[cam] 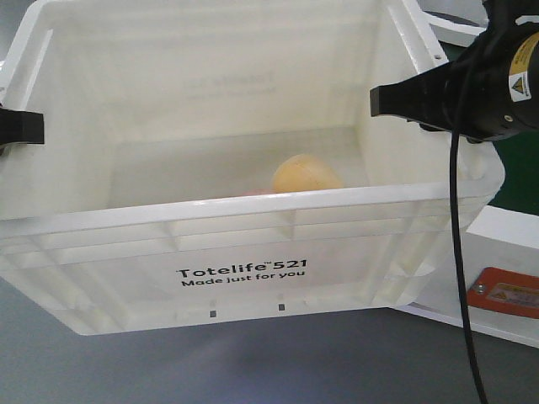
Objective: Place moving items into box and shelve
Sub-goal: 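Lift the crate off the conveyor with both grippers, then hold the crate with both grippers while the base drives away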
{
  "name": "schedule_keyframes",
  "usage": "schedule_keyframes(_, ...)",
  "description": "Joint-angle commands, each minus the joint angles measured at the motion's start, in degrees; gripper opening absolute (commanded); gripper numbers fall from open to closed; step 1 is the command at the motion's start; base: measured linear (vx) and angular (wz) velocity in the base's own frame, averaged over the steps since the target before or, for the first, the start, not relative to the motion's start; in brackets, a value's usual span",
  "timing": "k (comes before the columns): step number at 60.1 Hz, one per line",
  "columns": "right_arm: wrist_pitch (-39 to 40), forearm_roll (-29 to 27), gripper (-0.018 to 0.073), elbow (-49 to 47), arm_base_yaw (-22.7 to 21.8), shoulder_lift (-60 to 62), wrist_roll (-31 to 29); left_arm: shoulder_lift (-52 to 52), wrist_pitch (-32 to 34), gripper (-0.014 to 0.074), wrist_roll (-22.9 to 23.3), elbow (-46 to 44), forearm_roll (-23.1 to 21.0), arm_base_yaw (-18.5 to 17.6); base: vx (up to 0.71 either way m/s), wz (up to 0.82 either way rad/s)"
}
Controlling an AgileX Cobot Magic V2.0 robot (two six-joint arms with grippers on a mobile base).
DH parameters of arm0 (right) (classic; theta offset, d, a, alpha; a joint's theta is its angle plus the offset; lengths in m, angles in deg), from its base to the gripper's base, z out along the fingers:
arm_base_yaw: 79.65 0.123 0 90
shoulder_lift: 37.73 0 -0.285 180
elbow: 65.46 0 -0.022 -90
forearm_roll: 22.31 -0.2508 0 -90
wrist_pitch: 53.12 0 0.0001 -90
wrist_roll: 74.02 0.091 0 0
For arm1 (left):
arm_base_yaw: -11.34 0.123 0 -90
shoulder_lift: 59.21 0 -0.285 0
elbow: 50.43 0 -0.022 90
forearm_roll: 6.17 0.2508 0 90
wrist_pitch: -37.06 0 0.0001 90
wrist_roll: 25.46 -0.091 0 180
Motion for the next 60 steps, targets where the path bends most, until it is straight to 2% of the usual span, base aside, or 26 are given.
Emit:
schedule_keyframes(1, 6.24, 6.90, 0.0071, -2.38, -0.20, 2.11, 0.00, -1.81, 7.40, 0.0104, -1.61, -2.38, -0.35, -0.45, -0.13, 0.50)
schedule_keyframes(60, 6.24, 6.96, 0.0071, -2.38, -0.20, 2.11, -0.15, -1.81, 7.46, 0.0104, -1.61, -2.38, -0.35, -0.45, -0.13, 0.52)
